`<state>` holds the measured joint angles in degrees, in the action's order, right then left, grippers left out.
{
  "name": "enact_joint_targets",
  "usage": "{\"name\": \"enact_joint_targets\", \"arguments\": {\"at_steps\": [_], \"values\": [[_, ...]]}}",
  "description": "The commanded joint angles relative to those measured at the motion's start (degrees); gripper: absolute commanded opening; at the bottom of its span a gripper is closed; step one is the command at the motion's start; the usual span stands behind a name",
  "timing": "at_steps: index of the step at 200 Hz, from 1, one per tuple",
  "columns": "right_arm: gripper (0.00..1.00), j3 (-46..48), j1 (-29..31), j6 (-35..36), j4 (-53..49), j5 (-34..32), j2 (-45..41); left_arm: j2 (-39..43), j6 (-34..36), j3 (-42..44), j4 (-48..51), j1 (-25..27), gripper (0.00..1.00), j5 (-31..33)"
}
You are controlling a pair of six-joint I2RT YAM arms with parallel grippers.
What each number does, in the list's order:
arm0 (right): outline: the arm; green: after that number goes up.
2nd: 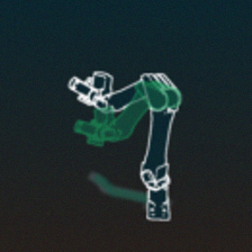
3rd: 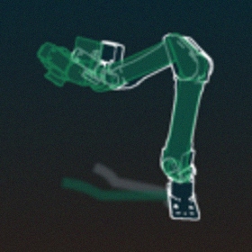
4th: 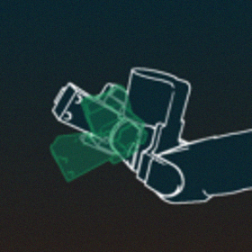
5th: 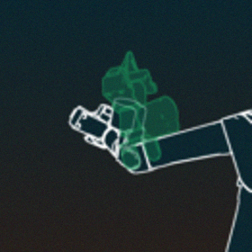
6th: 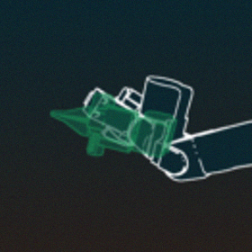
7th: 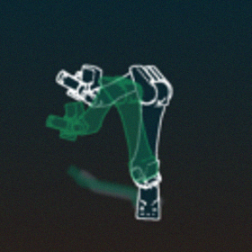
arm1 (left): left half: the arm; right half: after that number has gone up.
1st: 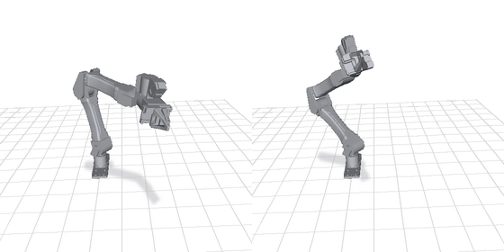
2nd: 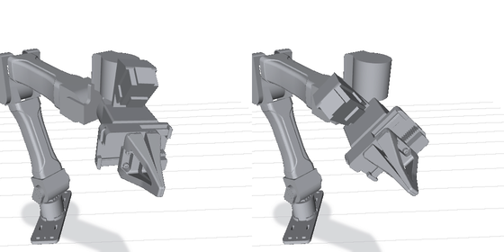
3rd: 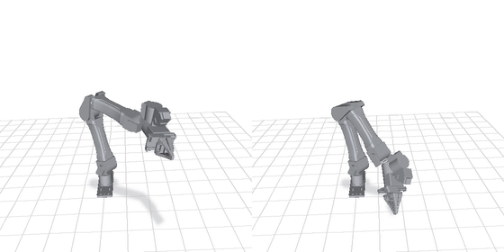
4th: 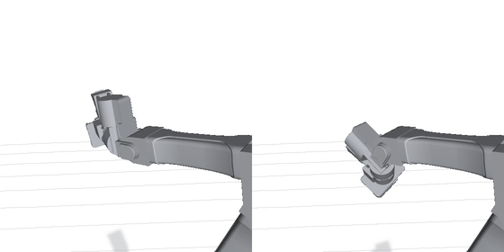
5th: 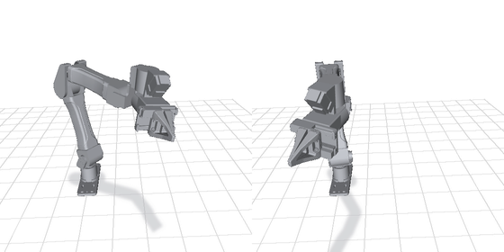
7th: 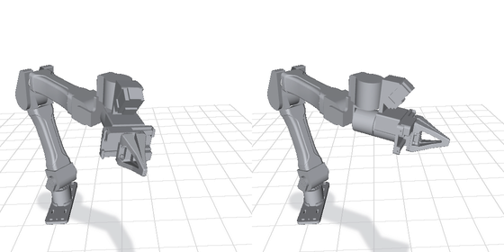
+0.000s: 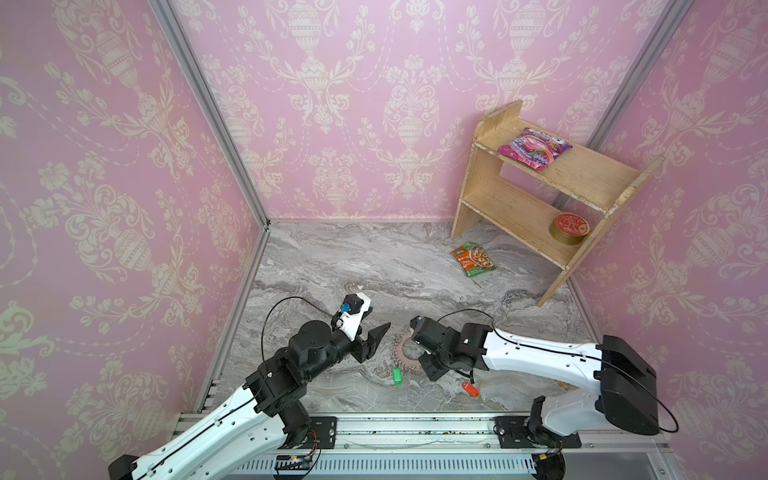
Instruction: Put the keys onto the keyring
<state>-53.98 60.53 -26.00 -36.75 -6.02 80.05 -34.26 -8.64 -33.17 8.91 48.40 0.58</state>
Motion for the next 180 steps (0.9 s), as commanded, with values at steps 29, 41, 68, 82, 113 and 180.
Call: {"name": "enact_joint_targets", "arguments": {"at_steps": [29,41,68,82,113,180], "values": [[0.0,-3.16,-2.56,6.9,0.83,0.92,-11.59,-2.56,0.84,-1.13,-2.01,-0.08,0.64,-4.79],[0.0,-3.2,-2.6,10.56,0.81,1.12,-13.64,-3.56,0.91,-1.43,-2.79,-0.1,0.64,-6.79],[0.0,1.59,-2.38,19.31,7.25,2.82,-22.67,-5.99,1.33,-1.86,-4.94,-0.13,0.63,-13.19],[0.0,5.59,-2.51,22.6,13.25,2.74,-29.21,-7.22,1.57,-2.56,-5.91,-0.13,0.61,-15.8],[0.0,11.64,-3.76,27.72,22.69,6.48,-39.02,-9.54,1.7,-3.87,-10.4,-0.09,0.57,-21.8],[0.0,14.15,-7.22,30.7,32.7,19.26,-42.68,-19.27,-0.05,-6.73,-25.47,-0.13,0.43,-35.29]]}}
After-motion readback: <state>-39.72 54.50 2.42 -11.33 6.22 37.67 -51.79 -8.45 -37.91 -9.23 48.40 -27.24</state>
